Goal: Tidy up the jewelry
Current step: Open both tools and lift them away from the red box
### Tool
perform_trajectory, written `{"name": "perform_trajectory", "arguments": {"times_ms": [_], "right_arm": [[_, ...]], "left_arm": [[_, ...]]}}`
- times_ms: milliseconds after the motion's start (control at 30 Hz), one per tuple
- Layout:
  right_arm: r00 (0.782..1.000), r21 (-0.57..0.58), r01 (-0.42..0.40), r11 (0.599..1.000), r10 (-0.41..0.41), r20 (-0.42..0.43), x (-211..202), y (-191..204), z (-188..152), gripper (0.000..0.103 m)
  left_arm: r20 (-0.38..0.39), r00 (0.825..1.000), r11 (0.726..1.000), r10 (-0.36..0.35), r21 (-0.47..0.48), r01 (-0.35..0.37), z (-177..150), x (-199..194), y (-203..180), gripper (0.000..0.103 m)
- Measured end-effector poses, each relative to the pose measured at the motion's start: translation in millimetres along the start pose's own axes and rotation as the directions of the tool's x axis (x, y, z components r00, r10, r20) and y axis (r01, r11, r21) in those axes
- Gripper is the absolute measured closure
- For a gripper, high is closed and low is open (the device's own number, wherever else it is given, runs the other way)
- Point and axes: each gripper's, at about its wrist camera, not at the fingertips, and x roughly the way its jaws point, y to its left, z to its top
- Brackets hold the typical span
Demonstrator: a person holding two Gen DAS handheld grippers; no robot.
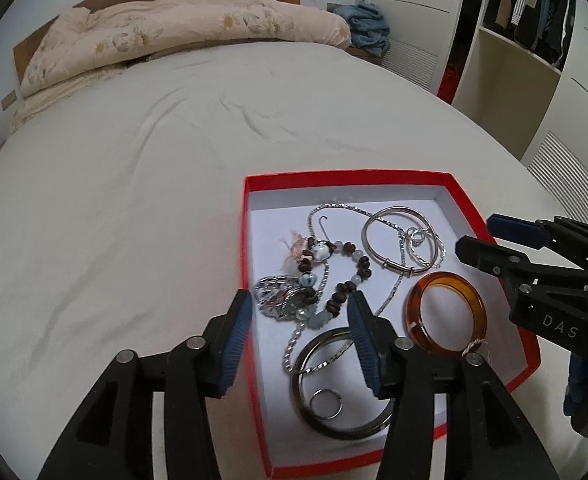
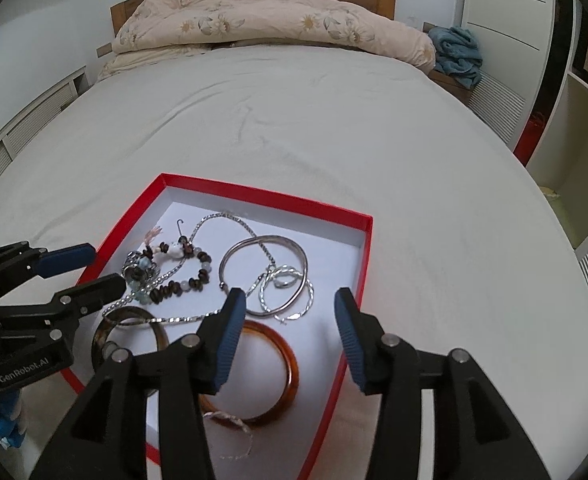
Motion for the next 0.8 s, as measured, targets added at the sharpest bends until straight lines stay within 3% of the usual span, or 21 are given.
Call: {"name": "perform_trajectory", "arguments": {"times_ms": [233, 567, 800], "right_arm": [[1.000, 0.011, -0.004, 1.000, 0.004, 0.005, -16, 8, -9, 0.050], [1.000, 0.032, -0.009, 0.999, 0.008, 0.024, -50, 21, -22, 0.048], [0.999, 0.060, -0.013, 0.998, 0.011, 0.039, -81, 36, -36, 0.040]], "left_arm": [[0.027, 0.999, 0.999, 0.031, -0.017, -0.031, -11, -25, 10, 0.048], [0.049, 0.997, 0.997, 0.055, -0.048, -0.053, -35, -71, 26, 0.047], [0.038, 0.993, 0.991, 0.111, -0.076, -0.108, -57, -112, 44, 0.033]]}}
